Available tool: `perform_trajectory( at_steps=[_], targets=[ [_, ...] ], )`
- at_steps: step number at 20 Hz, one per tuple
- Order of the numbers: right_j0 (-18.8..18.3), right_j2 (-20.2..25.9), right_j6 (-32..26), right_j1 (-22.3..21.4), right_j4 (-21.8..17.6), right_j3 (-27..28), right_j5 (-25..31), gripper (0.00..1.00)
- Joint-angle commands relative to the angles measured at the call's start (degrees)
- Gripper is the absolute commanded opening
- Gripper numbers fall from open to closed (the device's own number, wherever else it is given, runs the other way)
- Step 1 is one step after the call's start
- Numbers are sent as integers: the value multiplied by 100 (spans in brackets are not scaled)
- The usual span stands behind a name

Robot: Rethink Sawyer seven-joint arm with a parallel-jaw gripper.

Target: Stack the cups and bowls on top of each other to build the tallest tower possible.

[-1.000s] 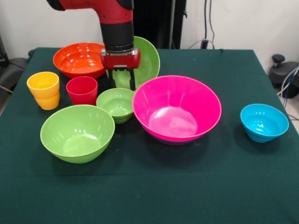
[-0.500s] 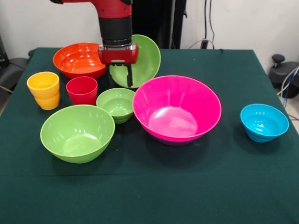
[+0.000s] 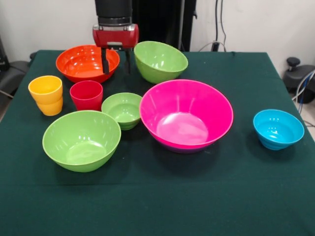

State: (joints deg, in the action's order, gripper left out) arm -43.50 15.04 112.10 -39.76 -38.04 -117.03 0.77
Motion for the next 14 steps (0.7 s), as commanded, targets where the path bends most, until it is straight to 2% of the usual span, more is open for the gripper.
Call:
perform_trajectory(
  at_steps=[1,5,14],
  targets=[
    [-34,933,-5,-627,472,-415,1095,100],
    [2,975,15,-651,543,-381,1132,100],
    [474,548,303,-254,392,-8,769,100]
  ],
)
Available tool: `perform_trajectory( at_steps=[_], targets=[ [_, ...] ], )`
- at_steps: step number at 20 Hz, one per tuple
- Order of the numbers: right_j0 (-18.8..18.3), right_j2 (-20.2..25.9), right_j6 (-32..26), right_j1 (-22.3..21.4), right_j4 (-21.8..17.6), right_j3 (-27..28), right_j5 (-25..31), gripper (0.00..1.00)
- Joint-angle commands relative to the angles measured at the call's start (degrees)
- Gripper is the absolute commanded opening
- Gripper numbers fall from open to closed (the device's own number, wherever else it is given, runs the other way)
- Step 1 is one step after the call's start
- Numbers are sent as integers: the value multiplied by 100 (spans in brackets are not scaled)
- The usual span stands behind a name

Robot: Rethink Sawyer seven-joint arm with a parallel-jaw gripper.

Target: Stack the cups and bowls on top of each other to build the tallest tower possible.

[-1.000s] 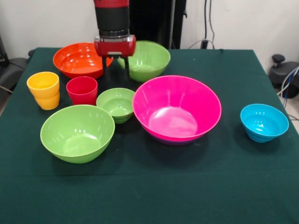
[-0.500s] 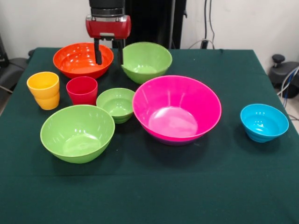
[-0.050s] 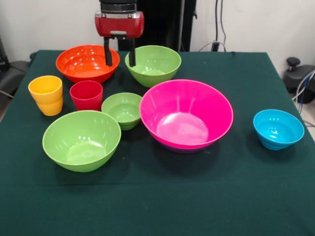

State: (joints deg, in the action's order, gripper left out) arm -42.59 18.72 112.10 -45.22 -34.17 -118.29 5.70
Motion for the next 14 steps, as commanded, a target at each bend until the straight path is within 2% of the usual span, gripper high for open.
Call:
perform_trajectory(
  at_steps=[1,8,14],
  targets=[
    [403,148,297,371,-25,187,244,100],
    [558,59,232,640,-15,626,330,100],
    [365,213,106,676,-7,620,395,100]
  ],
)
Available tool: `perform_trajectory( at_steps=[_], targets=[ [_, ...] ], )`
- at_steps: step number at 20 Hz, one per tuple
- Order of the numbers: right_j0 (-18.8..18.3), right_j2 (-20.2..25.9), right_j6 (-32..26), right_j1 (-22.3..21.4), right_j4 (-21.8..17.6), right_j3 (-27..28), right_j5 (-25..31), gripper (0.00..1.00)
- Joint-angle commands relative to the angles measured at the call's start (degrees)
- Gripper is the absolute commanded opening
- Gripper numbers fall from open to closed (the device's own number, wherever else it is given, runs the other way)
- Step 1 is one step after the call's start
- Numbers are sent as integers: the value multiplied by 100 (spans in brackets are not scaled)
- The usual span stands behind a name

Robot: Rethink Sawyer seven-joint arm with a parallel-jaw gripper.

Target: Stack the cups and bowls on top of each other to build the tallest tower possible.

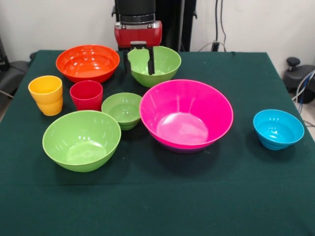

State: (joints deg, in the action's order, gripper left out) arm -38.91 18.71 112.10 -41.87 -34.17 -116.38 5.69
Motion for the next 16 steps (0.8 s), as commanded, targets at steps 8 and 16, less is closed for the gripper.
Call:
perform_trajectory(
  at_steps=[8,16],
  targets=[
    [-149,133,48,778,-259,628,104,100],
    [-124,65,64,991,-313,802,-4,100]
  ],
)
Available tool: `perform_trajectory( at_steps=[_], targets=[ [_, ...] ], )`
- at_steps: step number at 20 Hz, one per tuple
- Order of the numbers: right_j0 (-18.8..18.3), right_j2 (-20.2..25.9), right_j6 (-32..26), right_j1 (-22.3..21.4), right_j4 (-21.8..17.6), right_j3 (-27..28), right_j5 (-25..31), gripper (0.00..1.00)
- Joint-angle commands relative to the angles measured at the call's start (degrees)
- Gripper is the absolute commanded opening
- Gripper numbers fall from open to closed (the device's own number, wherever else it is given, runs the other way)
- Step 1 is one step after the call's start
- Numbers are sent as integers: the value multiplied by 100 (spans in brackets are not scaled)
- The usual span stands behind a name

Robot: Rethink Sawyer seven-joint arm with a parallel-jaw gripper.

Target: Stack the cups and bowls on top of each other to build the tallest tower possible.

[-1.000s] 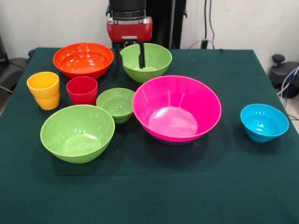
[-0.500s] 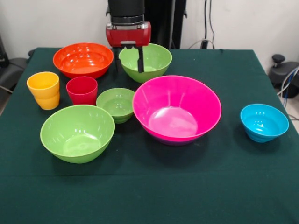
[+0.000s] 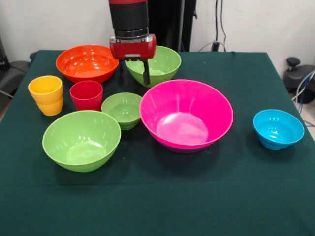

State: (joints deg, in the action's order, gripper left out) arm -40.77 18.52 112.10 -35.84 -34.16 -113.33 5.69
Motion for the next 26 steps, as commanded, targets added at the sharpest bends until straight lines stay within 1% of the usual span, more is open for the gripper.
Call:
perform_trajectory(
  at_steps=[1,7,13,18,22,23,26],
  targets=[
    [54,103,50,379,-297,510,32,100],
    [-10,251,-51,313,-180,592,274,100],
    [-153,426,-137,98,-71,451,486,100],
    [-160,426,-99,41,-72,378,476,100],
    [-163,470,-78,-148,16,238,589,100],
    [-184,532,-90,-338,102,127,703,100],
    [-225,625,-119,-531,215,10,879,100]
  ],
)
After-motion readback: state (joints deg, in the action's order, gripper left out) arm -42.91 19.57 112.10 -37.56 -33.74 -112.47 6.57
